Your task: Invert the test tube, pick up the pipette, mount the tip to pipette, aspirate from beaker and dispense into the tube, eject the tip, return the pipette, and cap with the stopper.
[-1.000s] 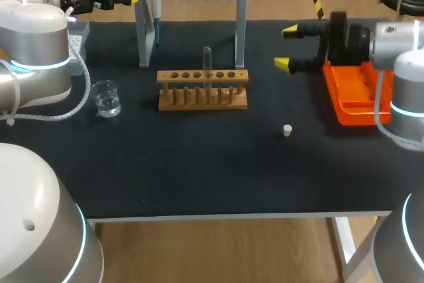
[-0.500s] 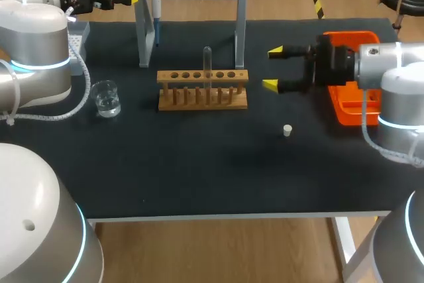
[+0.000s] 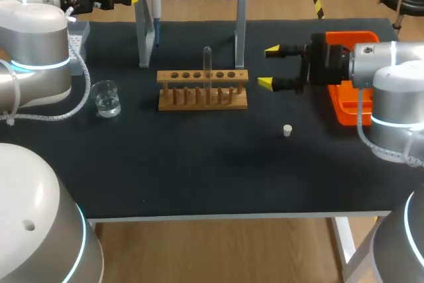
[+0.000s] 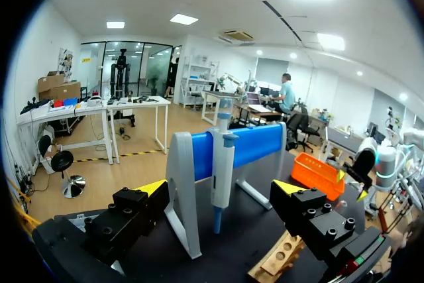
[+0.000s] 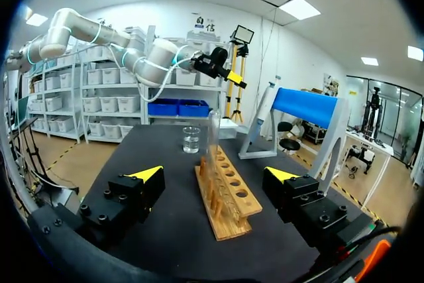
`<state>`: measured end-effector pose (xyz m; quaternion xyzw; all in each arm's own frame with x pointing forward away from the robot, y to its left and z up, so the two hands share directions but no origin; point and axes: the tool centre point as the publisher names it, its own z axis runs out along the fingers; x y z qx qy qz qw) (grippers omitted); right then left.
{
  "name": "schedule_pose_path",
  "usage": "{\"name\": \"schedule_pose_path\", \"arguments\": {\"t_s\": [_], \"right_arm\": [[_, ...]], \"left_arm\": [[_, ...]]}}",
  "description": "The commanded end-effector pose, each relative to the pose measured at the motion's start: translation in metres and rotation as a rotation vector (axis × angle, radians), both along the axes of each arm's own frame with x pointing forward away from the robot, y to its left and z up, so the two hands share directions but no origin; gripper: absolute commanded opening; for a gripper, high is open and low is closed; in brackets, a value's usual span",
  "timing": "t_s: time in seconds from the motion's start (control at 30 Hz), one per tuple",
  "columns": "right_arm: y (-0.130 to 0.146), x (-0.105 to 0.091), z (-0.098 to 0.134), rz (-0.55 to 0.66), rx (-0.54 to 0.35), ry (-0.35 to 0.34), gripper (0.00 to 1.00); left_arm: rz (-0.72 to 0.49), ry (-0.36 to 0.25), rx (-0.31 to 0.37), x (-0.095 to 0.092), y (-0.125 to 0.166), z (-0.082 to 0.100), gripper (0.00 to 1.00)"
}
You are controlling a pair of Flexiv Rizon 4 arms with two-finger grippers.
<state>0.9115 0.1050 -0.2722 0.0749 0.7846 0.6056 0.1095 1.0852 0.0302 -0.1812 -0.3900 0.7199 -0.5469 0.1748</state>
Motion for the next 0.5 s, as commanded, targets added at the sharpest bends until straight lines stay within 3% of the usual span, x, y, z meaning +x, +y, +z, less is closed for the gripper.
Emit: {"name": "schedule_pose_path", "arguments": {"t_s": [0.03, 0.2, 0.4, 0.5], "right_arm": [[0.000, -0.001, 0.000, -0.002, 0.000, -0.001, 1.00], [0.000, -0.001, 0.000, -0.002, 0.000, -0.001, 1.00], [0.000, -0.001, 0.000, -0.002, 0.000, -0.001, 1.00], [0.000, -0.001, 0.000, -0.002, 0.000, -0.001, 1.00]], "left_arm": [[0.003, -0.002, 0.000, -0.001, 0.000, 0.000, 1.00], [-0.053, -0.115, 0.014, -0.049, -0.016, -0.002, 1.00], [-0.155, -0.161, 0.048, -0.110, -0.036, -0.020, 1.00], [-0.223, -0.215, 0.060, -0.134, -0.042, -0.028, 1.00]]}}
